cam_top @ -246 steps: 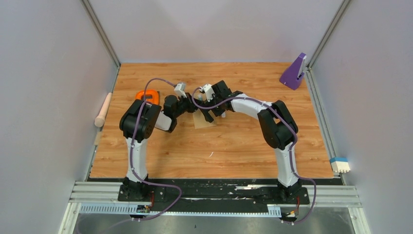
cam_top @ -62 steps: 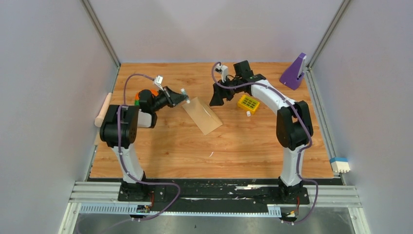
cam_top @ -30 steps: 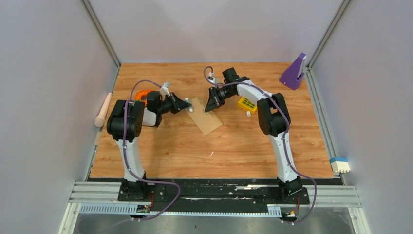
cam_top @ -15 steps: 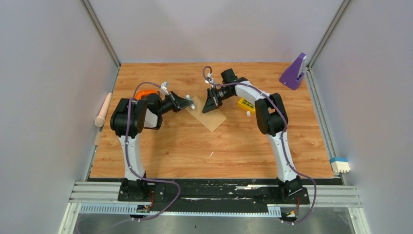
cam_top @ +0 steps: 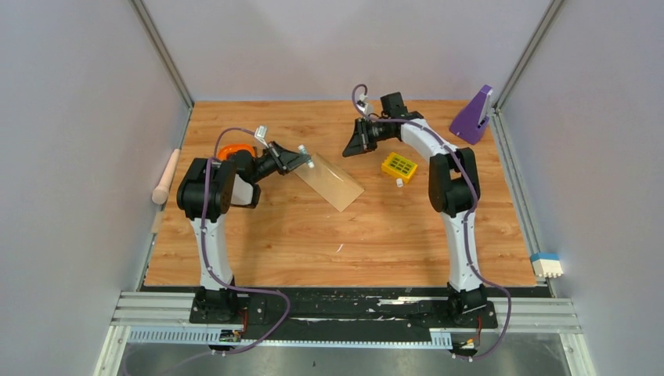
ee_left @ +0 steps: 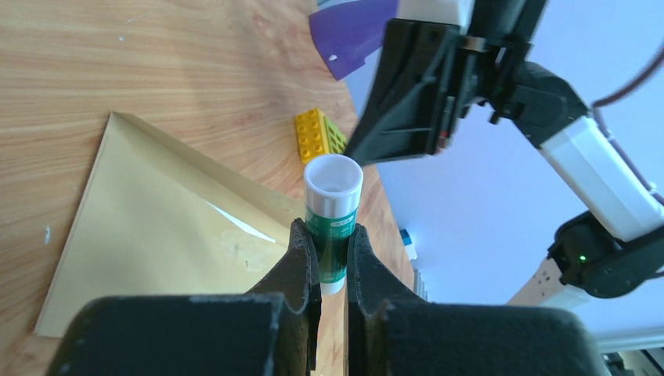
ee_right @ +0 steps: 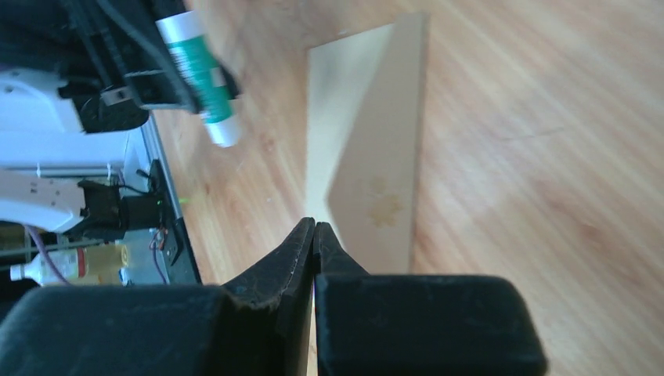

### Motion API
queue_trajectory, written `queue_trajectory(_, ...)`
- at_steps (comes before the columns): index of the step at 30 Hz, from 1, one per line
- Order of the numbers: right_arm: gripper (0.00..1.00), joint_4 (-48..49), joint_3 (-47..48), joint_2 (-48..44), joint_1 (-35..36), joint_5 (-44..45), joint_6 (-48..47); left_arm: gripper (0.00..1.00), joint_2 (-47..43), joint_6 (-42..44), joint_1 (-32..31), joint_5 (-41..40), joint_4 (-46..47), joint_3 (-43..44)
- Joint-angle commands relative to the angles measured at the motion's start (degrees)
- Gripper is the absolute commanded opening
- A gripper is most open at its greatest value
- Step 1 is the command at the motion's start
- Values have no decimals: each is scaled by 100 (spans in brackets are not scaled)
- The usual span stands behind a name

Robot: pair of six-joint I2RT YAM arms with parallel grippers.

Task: Place the letter into the envelope and seal it
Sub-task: Seal the envelope flap on the envelope.

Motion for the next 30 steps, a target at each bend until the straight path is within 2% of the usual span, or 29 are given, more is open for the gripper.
queue_trajectory(1,3,172,275,512,-88,203,298,0,26,-184,18,96,536,-25)
queue_trajectory(4,0,173,392,766,-88,-163,379,0,17,-184,18,98,558,-24)
queue_trajectory(13,0,332,387,839,14,-928,632,0,69,-194,17,90,620,-32)
queue_trajectory(21,0,497,254,828,137,-1122,783,0,66,-189,17,98,633,-49)
queue_trajectory(30,0,481,-12,1004,268,-903,685,0,64,-240,18,110,672,-41)
